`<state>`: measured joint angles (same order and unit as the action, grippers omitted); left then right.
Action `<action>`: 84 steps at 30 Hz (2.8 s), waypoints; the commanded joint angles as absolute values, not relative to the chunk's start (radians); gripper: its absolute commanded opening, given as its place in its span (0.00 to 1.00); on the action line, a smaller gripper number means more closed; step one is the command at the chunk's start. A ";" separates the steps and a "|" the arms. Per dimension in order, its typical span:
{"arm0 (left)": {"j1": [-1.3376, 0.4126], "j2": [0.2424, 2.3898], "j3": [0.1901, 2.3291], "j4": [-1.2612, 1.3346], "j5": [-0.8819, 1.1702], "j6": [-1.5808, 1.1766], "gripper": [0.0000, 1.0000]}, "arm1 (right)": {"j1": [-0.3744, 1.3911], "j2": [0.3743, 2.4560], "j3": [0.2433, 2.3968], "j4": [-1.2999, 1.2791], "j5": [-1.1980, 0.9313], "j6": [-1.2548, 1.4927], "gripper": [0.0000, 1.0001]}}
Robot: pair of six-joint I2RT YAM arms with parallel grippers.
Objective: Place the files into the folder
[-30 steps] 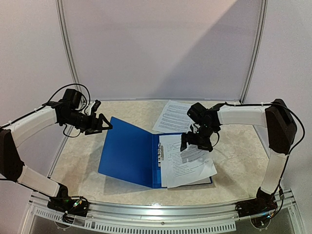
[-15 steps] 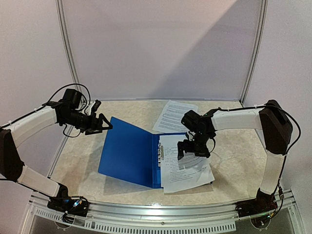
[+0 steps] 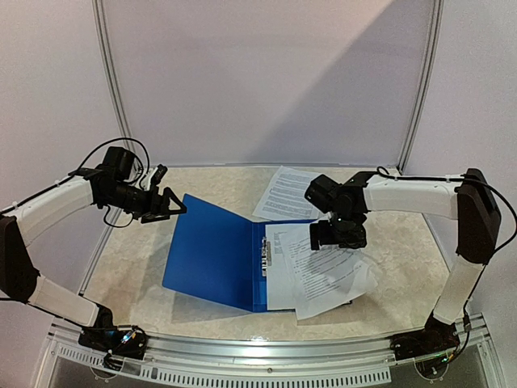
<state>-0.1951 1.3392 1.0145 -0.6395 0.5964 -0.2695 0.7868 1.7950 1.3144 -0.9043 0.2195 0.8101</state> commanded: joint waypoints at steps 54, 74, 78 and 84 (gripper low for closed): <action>-0.184 1.272 1.020 -0.620 0.636 -0.259 0.86 | 0.553 1.340 0.650 -0.109 -0.322 0.968 0.00; -0.183 1.272 1.020 -0.621 0.635 -0.258 0.86 | 0.544 1.552 0.798 -0.115 -0.411 0.833 0.00; -0.183 1.270 1.020 -0.620 0.635 -0.258 0.86 | 0.542 1.574 0.865 -0.234 -0.365 0.748 0.00; -0.182 1.274 1.022 -0.620 0.638 -0.258 0.86 | 0.541 1.594 0.876 -0.248 -0.358 0.737 0.00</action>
<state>-0.1940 1.2846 1.0145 -0.6319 0.6289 -0.2630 0.5484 1.5650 0.8612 -0.1898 -0.3862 0.7708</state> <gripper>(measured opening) 0.856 0.005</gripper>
